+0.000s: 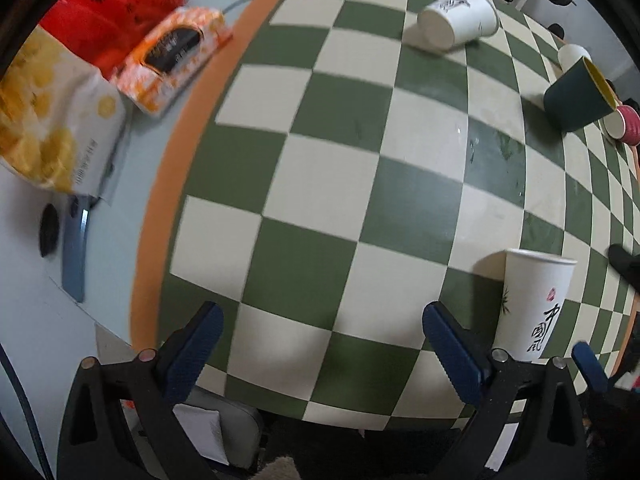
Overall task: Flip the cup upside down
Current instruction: 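Grasp the standing white cup's body with the right gripper and lift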
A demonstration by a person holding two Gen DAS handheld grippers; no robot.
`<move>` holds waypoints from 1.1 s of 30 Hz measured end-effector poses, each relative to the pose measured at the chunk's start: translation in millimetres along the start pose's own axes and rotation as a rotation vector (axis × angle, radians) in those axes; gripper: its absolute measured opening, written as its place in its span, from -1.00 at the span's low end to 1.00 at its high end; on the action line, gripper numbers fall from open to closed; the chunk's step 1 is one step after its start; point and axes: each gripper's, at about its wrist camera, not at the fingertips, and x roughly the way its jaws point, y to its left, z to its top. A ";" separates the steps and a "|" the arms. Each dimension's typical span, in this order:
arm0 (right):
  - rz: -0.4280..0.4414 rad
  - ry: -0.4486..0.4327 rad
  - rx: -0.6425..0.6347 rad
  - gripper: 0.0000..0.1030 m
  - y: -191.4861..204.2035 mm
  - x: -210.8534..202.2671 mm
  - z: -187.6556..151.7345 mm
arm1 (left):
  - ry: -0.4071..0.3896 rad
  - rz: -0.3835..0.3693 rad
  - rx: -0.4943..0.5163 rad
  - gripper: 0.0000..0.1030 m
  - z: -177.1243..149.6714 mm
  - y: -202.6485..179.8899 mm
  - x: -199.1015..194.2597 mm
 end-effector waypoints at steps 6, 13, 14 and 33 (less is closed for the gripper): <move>-0.073 -0.056 -0.346 0.90 39.1 16.5 12.2 | 0.025 0.001 0.026 0.99 -5.9 -2.5 21.2; -0.125 -0.082 -0.553 0.89 59.2 36.7 12.0 | 0.061 0.011 0.040 0.99 -11.1 -4.4 39.1; -0.126 -0.082 -0.561 0.89 57.4 38.7 11.4 | 0.065 0.011 0.041 0.99 -11.9 -4.3 40.6; -0.096 -0.051 -0.594 0.42 44.5 83.8 2.2 | 0.070 0.003 0.047 0.98 -7.4 3.2 47.3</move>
